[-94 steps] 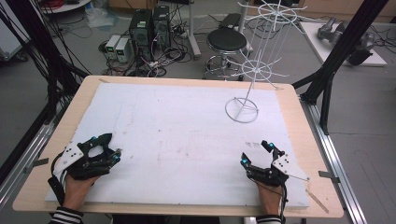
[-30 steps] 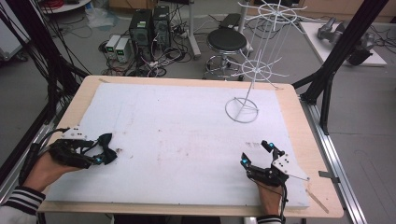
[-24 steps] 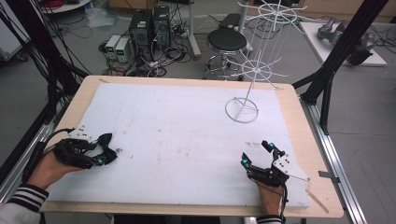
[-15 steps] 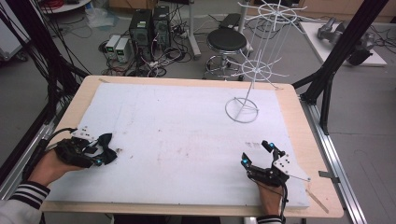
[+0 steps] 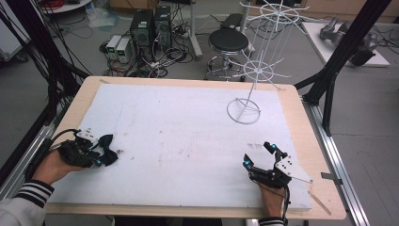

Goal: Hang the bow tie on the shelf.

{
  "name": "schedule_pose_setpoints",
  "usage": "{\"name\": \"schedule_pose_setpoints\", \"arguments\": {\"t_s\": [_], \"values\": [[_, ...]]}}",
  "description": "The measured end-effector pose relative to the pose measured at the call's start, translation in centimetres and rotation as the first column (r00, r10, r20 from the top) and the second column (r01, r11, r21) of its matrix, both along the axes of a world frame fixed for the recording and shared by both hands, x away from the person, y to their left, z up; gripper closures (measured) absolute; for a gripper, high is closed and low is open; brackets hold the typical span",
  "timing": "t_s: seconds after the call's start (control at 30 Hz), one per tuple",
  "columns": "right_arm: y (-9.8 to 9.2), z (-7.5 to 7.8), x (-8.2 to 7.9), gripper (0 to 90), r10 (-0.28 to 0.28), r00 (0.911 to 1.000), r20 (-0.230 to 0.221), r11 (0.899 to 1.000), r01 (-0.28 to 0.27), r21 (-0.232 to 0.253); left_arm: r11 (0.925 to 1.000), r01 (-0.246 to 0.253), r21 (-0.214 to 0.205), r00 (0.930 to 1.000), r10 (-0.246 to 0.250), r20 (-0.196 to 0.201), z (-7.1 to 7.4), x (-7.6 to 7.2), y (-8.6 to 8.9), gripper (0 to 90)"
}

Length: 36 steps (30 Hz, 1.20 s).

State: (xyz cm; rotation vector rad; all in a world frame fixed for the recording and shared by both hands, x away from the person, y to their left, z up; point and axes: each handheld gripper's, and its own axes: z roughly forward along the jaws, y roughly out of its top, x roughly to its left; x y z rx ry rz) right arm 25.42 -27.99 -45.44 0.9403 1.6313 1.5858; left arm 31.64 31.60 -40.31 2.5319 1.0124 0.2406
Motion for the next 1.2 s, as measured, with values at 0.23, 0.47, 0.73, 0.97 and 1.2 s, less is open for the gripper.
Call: {"name": "schedule_pose_setpoints", "arguments": {"t_s": [0.23, 0.47, 0.73, 0.97, 1.2], "values": [[0.0, 0.0, 0.0, 10.7, 0.0, 1.0, 0.0, 1.0, 0.0, 0.001, 1.0, 0.0, 0.006, 0.9999, 0.0, -0.011, -0.1, 0.0, -0.1, 78.5], [0.0, 0.0, 0.0, 10.7, 0.0, 1.0, 0.0, 1.0, 0.0, 0.0, 1.0, -0.006, 0.001, 0.9998, 0.006, -0.02, -0.1, -0.1, -0.2, 84.7], [0.0, 0.0, 0.0, 10.7, 0.0, 1.0, 0.0, 1.0, 0.0, 0.001, 0.9998, -0.014, -0.013, 0.9998, 0.014, -0.011, 0.0, -0.2, -0.1, 85.5], [0.0, 0.0, 0.0, 10.7, 0.001, 1.0, 0.0, 1.0, -0.001, 0.0, 0.9934, -0.048, -0.104, 0.9979, 0.053, 0.038, 1.0, -0.4, 0.6, 85.6], [0.0, 0.0, 0.0, 10.7, 0.001, 1.0, 0.0, 1.0, -0.001, -0.001, 0.9789, -0.064, -0.194, 0.991, 0.085, 0.104, 1.9, -0.5, 1.0, 85.7]]}}
